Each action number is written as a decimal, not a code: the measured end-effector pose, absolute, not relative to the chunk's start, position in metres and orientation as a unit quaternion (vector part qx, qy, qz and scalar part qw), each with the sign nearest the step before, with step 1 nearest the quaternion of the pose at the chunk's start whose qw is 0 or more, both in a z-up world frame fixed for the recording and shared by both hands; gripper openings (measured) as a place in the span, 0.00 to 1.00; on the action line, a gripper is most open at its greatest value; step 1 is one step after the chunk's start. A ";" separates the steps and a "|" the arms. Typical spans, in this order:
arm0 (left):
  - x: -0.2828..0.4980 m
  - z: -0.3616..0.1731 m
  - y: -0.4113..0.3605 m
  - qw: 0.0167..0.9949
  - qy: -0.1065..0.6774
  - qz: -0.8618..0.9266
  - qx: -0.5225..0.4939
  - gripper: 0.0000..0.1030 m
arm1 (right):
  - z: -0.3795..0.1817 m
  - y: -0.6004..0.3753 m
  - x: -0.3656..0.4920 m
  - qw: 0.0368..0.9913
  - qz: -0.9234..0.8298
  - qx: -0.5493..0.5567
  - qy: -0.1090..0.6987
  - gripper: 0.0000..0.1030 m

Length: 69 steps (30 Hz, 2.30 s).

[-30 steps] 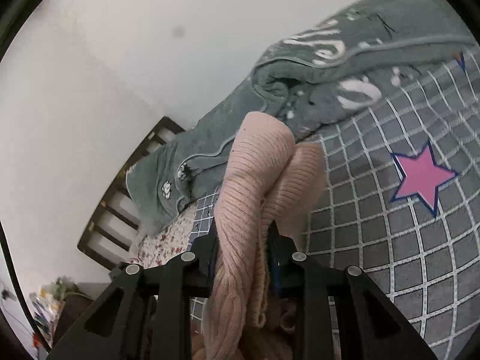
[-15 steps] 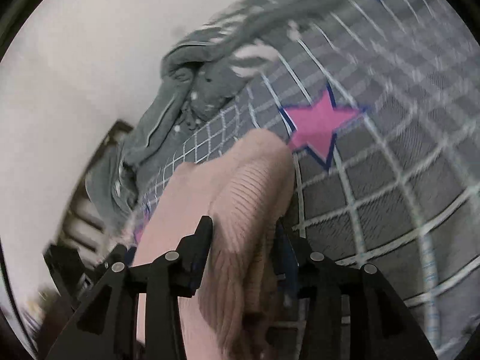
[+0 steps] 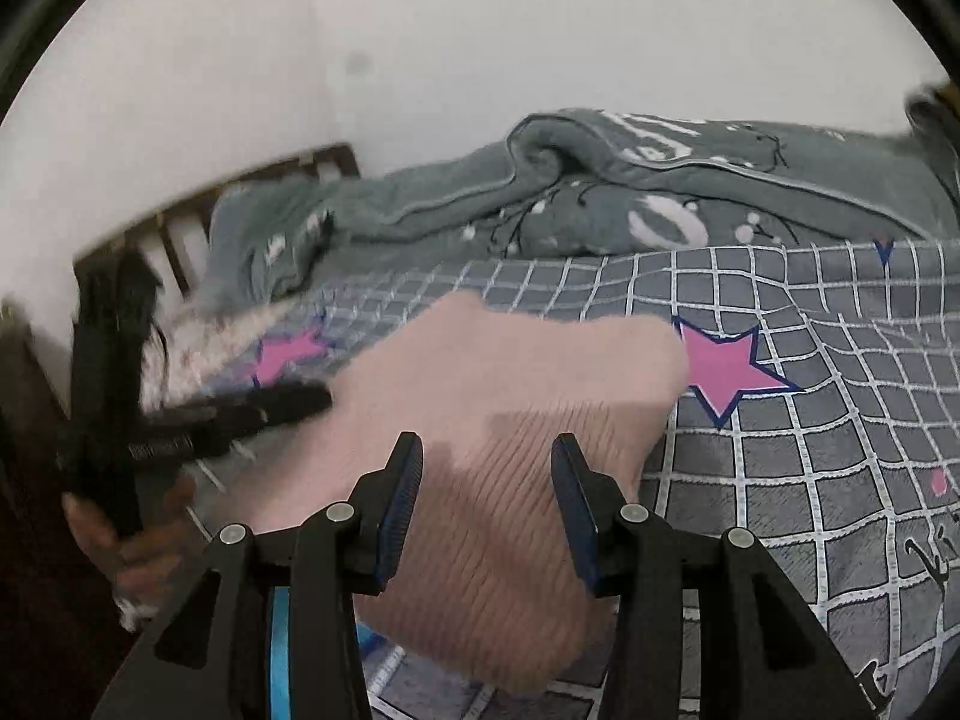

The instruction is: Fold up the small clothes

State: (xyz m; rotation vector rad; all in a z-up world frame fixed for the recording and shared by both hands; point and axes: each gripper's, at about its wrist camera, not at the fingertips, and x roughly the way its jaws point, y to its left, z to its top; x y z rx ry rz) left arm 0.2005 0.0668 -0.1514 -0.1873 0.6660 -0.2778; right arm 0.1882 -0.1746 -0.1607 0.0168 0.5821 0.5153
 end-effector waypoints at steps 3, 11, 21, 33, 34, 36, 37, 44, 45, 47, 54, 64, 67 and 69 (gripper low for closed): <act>0.201 -0.157 0.069 0.929 0.333 -0.135 -0.087 0.74 | -0.164 -0.183 0.189 0.923 0.259 0.021 0.285 0.42; 0.202 -0.161 0.066 0.930 0.332 -0.136 -0.082 0.77 | -0.174 -0.182 0.185 0.927 0.237 0.003 0.292 0.33; 0.202 -0.164 0.067 0.929 0.330 -0.137 -0.094 0.78 | -0.178 -0.185 0.184 0.927 0.235 0.009 0.293 0.33; 0.202 -0.162 0.067 0.929 0.330 -0.132 -0.099 0.79 | -0.178 -0.186 0.179 0.932 0.228 0.018 0.280 0.33; 0.203 -0.162 0.068 0.929 0.330 -0.132 -0.099 0.79 | -0.178 -0.186 0.179 0.933 0.228 0.019 0.279 0.33; 0.203 -0.161 0.068 0.929 0.329 -0.133 -0.101 0.79 | -0.178 -0.187 0.178 0.934 0.228 0.021 0.275 0.33; 0.203 -0.160 0.069 0.930 0.328 -0.135 -0.102 0.79 | -0.177 -0.187 0.178 0.934 0.227 0.022 0.274 0.33; 0.218 -0.146 0.062 0.935 0.315 -0.136 -0.085 0.76 | -0.167 -0.183 0.175 0.942 0.218 0.012 0.257 0.33; 0.220 -0.144 0.062 0.936 0.315 -0.135 -0.082 0.76 | -0.164 -0.184 0.175 0.943 0.217 0.013 0.253 0.33; 0.223 -0.139 0.062 0.939 0.306 -0.135 -0.085 0.74 | -0.157 -0.186 0.176 0.945 0.212 0.015 0.247 0.33; 0.237 -0.121 0.057 0.949 0.284 -0.124 -0.057 0.70 | -0.132 -0.202 0.202 0.952 0.179 0.031 0.248 0.33; 0.274 -0.136 0.049 0.941 0.321 -0.109 -0.016 0.56 | -0.143 -0.177 0.256 0.939 0.194 -0.020 0.283 0.33; 0.279 -0.150 0.049 0.933 0.340 -0.114 -0.014 0.56 | -0.174 -0.178 0.268 0.930 0.187 -0.018 0.315 0.33; 0.280 -0.150 0.047 0.933 0.341 -0.112 -0.015 0.56 | -0.175 -0.182 0.272 0.927 0.191 -0.005 0.322 0.33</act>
